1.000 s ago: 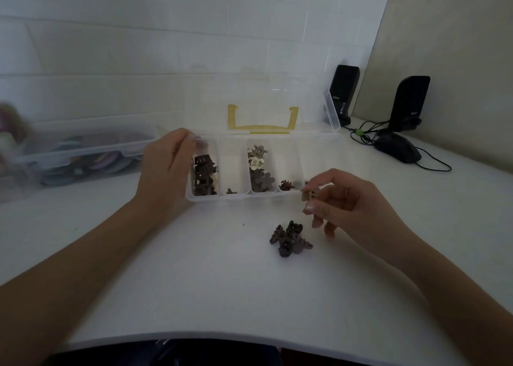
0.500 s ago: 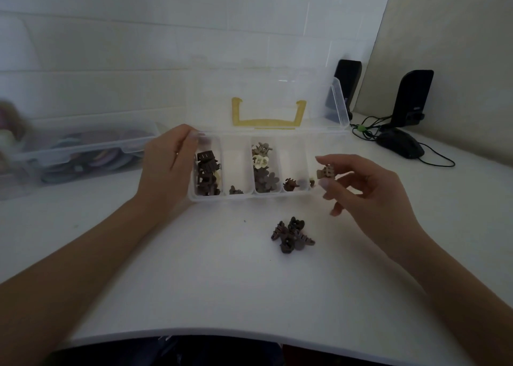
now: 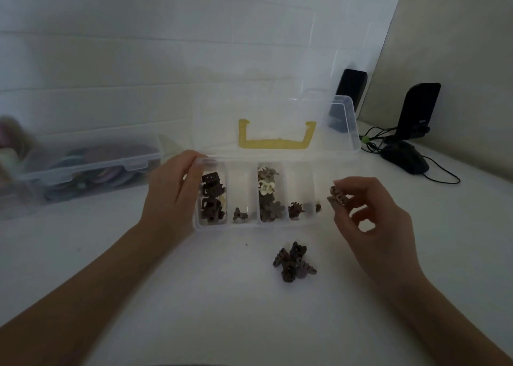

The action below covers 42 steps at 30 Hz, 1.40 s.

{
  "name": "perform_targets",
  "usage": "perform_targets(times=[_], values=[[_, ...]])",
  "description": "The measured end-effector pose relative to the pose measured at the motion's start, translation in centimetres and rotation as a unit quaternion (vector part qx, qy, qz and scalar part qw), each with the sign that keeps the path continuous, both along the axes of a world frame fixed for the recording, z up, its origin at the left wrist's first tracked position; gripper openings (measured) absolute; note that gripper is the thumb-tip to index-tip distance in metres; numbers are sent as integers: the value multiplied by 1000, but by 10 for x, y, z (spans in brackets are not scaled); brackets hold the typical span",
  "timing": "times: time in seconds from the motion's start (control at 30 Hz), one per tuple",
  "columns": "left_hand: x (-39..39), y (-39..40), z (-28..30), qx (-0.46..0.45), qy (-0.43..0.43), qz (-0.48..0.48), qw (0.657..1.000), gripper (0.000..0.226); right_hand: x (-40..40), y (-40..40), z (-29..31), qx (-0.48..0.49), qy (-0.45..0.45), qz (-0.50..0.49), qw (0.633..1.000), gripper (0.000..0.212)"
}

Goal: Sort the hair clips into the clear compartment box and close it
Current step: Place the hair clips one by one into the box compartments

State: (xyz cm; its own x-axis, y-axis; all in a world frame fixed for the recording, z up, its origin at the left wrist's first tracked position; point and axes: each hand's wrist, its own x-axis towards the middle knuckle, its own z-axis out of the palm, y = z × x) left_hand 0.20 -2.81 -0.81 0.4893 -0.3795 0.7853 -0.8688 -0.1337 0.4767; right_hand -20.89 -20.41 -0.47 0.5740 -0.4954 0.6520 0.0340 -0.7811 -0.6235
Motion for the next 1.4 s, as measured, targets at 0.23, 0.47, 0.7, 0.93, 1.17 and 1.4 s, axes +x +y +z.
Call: perform_targets(times=[0.23,0.47,0.7,0.93,1.17,1.4], values=[[2,4,1,15,5,0,1000,33,-2,-6,1,-7,-31,-60,998,29],[1,4,3,6,14,-6,1000,30,-4,-9,2,-11,-21,-96,995,28],[1,3,3,-4,26,-11,1000,35,-6,-12,1,-66,11,-132,989,22],[-3,2,5,5,6,0,1000,37,-4,-16,-3,-107,25,-131,985,22],[-5,1,4,12,11,9,1000,35,-5,-1,4,-147,-77,-88,982,22],[-6,0,2,19,21,4,1000,35,49,52,16,-310,-26,50,949,3]])
